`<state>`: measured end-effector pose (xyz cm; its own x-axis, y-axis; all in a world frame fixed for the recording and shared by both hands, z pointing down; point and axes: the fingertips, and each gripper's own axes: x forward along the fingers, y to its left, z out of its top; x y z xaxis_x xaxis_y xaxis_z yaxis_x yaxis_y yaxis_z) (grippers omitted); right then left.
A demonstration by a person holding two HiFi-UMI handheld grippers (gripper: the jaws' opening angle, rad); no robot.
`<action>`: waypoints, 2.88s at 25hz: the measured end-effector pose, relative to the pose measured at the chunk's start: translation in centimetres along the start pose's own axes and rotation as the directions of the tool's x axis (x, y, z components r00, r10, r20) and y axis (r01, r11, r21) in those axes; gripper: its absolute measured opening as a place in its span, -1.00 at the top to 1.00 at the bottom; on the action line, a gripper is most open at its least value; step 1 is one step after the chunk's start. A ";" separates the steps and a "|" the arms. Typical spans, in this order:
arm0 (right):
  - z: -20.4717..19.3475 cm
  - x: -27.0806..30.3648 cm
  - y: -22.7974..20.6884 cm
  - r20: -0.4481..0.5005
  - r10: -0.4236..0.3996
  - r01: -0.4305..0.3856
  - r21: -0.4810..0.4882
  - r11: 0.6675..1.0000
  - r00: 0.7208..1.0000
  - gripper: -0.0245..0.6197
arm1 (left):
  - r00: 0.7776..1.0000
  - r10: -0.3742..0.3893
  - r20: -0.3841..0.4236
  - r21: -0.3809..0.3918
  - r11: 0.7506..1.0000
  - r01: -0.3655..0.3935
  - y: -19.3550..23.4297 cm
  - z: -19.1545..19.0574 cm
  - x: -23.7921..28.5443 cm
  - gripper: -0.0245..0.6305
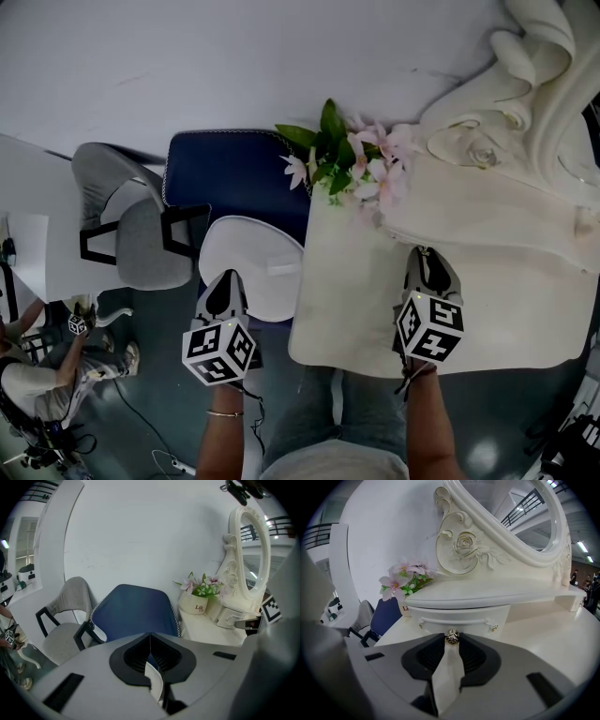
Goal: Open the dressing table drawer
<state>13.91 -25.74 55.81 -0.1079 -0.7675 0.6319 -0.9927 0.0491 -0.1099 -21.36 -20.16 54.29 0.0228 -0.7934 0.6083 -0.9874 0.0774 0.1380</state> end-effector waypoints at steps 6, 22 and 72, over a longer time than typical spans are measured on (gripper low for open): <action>-0.3 -0.4 0.0 -0.003 0.004 -0.004 0.000 1.000 1.000 0.60 | 1.000 0.001 0.000 0.004 1.000 -0.001 -0.2 -0.1 -0.5 0.86; -1.0 -1.3 0.2 -0.006 0.016 -0.016 0.002 1.000 1.000 0.60 | 1.000 -0.010 0.008 0.007 1.000 0.009 -1.0 -0.2 -1.0 0.86; -2.7 -3.3 0.4 -0.005 0.005 -0.005 -0.001 1.000 1.000 0.61 | 0.999 -0.035 0.013 0.025 0.999 0.035 -1.0 -1.0 -2.3 0.86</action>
<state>13.73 -21.47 55.81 -0.1133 -0.7640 0.6352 -0.9922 0.0535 -0.1126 -20.27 -17.80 53.53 0.0556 -0.8031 0.5932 -0.9896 0.0347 0.1398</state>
